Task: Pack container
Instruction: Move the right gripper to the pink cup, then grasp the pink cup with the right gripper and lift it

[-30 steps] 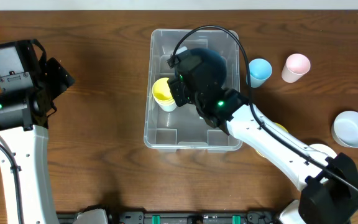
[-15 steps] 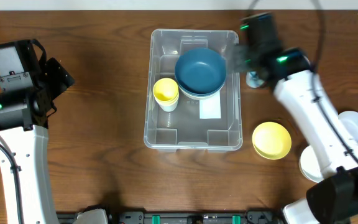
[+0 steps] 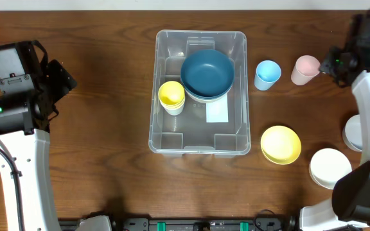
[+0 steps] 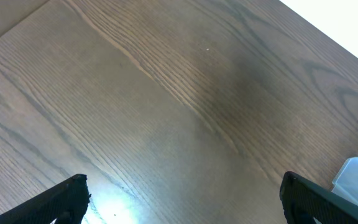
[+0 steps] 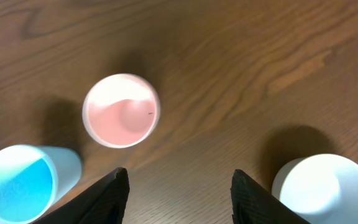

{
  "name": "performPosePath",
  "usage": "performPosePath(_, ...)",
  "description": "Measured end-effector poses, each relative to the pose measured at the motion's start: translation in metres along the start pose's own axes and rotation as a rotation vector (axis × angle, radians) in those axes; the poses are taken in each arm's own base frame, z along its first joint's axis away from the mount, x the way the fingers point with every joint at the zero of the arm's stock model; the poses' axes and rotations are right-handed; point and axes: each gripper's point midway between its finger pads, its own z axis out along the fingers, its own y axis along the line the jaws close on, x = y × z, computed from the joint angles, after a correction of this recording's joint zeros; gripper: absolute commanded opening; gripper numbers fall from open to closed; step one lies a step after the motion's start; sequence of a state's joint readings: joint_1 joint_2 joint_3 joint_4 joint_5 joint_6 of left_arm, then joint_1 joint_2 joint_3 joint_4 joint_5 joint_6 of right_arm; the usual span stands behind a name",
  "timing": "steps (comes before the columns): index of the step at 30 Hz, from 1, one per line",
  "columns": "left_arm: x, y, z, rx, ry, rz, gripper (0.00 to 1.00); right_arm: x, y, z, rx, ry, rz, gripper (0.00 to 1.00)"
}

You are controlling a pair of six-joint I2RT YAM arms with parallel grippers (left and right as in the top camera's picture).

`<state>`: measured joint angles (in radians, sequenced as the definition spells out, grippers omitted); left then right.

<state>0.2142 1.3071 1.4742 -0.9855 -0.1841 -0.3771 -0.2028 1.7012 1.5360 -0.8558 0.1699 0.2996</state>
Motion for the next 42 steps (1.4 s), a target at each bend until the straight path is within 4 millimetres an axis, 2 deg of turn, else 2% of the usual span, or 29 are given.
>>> performPosePath(3, 0.000, 0.000, 0.000, 0.000, 0.000, 0.000, 0.98, 0.000, -0.005, 0.013, -0.015, 0.023, 0.022, 0.57)
performPosePath(6, 0.000, 0.000, 0.000, 0.000, 0.000, 0.000, 0.98, 0.005, -0.004, 0.036, -0.021, 0.057, 0.011, 0.58)
performPosePath(10, 0.000, 0.000, 0.000, 0.000, 0.000, 0.000, 0.98, 0.017, 0.004, 0.079, -0.031, 0.117, -0.031, 0.59)
performPosePath(14, 0.000, 0.000, 0.000, 0.000, 0.000, 0.000, 0.98, 0.033, 0.009, 0.115, -0.042, 0.172, -0.056, 0.56)
performPosePath(16, 0.000, 0.000, 0.000, 0.000, 0.000, 0.000, 0.98, 0.043, 0.010, 0.128, -0.042, 0.204, -0.064, 0.50)
performPosePath(18, 0.000, 0.000, 0.000, 0.000, 0.000, 0.000, 0.98, 0.051, 0.010, 0.136, -0.041, 0.229, -0.076, 0.28)
performPosePath(21, 0.000, 0.000, 0.000, 0.000, 0.000, 0.000, 0.98, 0.055, 0.010, 0.140, -0.045, 0.241, -0.083, 0.06)
performPosePath(22, 0.000, 0.000, 0.000, 0.000, 0.000, 0.000, 0.98, 0.055, 0.011, 0.139, -0.049, 0.241, -0.081, 0.01)
performPosePath(24, 0.000, 0.000, 0.000, 0.000, 0.000, 0.000, 0.98, 0.051, 0.013, 0.135, -0.060, 0.228, -0.079, 0.01)
performPosePath(28, 0.000, 0.000, 0.000, 0.000, 0.000, 0.000, 0.98, 0.050, 0.011, 0.122, -0.058, 0.233, -0.081, 0.01)
performPosePath(31, 0.000, 0.000, 0.000, 0.000, 0.000, 0.000, 0.98, 0.045, 0.012, 0.096, -0.067, 0.220, -0.085, 0.01)
performPosePath(34, 0.000, 0.000, 0.000, 0.000, 0.000, 0.000, 0.98, 0.034, 0.024, 0.048, -0.126, 0.167, -0.106, 0.01)
performPosePath(37, 0.000, 0.000, 0.000, 0.000, 0.000, 0.000, 0.98, 0.027, 0.051, -0.011, -0.217, 0.079, -0.163, 0.01)
performPosePath(39, 0.000, 0.000, 0.000, 0.000, 0.000, 0.000, 0.98, 0.031, 0.076, -0.050, -0.285, 0.028, -0.227, 0.01)
performPosePath(42, 0.000, 0.000, 0.000, 0.000, 0.000, 0.000, 0.98, 0.053, 0.123, -0.101, -0.406, -0.021, -0.346, 0.01)
